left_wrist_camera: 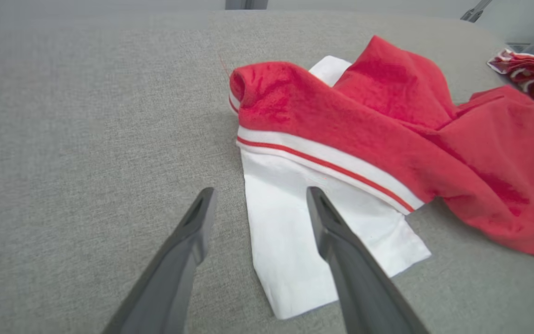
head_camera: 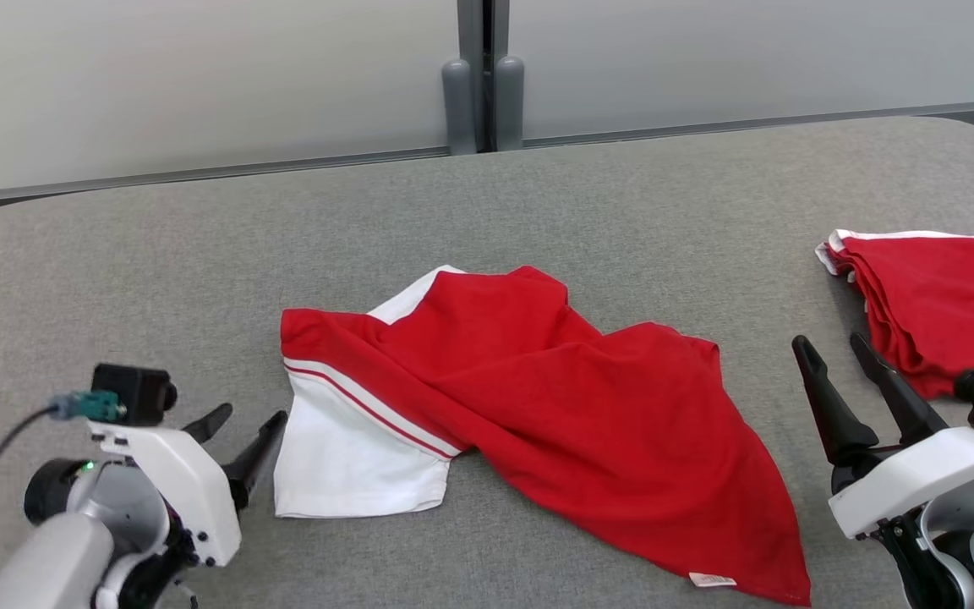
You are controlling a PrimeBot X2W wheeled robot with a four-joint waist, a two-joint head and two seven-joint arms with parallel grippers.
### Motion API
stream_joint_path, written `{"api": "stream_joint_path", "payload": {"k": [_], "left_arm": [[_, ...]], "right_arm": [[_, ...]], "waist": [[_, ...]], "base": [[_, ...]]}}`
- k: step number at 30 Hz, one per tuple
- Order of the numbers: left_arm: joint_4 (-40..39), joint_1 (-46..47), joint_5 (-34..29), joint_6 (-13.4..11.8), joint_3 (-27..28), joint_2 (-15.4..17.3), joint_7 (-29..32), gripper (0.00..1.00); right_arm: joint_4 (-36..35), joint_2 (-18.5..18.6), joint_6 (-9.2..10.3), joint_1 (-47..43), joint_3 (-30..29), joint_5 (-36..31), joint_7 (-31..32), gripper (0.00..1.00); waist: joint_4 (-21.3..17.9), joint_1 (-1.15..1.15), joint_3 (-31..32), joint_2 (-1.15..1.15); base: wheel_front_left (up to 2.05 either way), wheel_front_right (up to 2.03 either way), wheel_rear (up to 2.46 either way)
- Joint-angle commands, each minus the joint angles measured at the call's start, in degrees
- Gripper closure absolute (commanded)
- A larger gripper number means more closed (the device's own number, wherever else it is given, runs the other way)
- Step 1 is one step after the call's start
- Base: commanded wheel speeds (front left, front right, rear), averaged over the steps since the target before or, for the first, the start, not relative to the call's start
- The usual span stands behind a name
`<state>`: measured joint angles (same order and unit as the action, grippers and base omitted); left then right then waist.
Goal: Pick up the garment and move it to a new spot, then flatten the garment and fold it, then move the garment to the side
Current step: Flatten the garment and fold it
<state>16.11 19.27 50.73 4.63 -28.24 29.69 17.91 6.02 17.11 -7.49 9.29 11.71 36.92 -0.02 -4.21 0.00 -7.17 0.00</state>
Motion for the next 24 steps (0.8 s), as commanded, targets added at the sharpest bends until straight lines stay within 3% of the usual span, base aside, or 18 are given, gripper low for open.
{"api": "stream_joint_path", "payload": {"k": [1,6,13,16,17,18,19,24], "left_arm": [[-0.8,-1.1,-1.9,-1.7,-0.5,-0.1,-1.2,0.0],[-0.5,-3.9,-4.8,-6.2,-2.6,-2.8,-3.2,0.0],[2.8,-3.3,-5.9,-8.1,-5.2,-3.7,1.0,0.0],[3.5,-3.1,-5.2,-7.5,-6.0,-4.1,2.6,0.0],[3.7,-3.0,-5.1,-7.4,-6.3,-4.2,3.0,0.18],[3.9,-2.8,-5.0,-7.3,-6.4,-4.2,3.3,0.53],[4.0,-2.8,-5.0,-7.2,-6.6,-4.3,3.3,1.0],[3.3,-2.8,-5.5,-6.8,-7.1,-3.9,3.6,1.0]], "right_arm": [[-0.4,0.4,-0.01,-0.4,-0.2,-0.3,-0.1,0.0],[-0.8,0.6,-0.01,-0.8,-0.4,-0.8,0.5,0.0],[-1.2,0.7,-0.01,-1.0,-0.4,-0.9,1.6,0.0],[-1.1,0.6,-0.01,-1.1,-0.5,-0.9,1.7,0.0],[-1.0,0.5,-0.01,-1.2,-0.5,-0.9,1.7,0.0],[-0.9,0.4,-0.01,-1.2,-0.6,-1.0,1.8,0.0],[-0.9,0.4,-0.01,-1.2,-0.6,-1.0,1.8,0.0],[-0.6,0.1,-0.01,-1.6,-1.2,-1.1,1.7,0.0]], "waist": [[0.4,0.0,-0.1,0.0],[0.9,0.0,-0.4,0.0],[0.0,0.0,-0.6,0.0],[-0.1,0.0,-0.7,0.0],[-0.1,0.0,-0.7,0.0],[0.0,0.0,-0.7,0.0],[0.1,0.0,-0.6,0.0],[1.7,0.0,0.0,0.0]], "base": [[0.0,0.0,0.0],[0.0,0.0,0.0],[0.0,0.0,0.0],[0.0,0.0,0.0],[0.0,0.0,0.0],[0.0,0.0,0.0],[0.0,0.0,0.0],[0.0,0.0,0.0]]}}
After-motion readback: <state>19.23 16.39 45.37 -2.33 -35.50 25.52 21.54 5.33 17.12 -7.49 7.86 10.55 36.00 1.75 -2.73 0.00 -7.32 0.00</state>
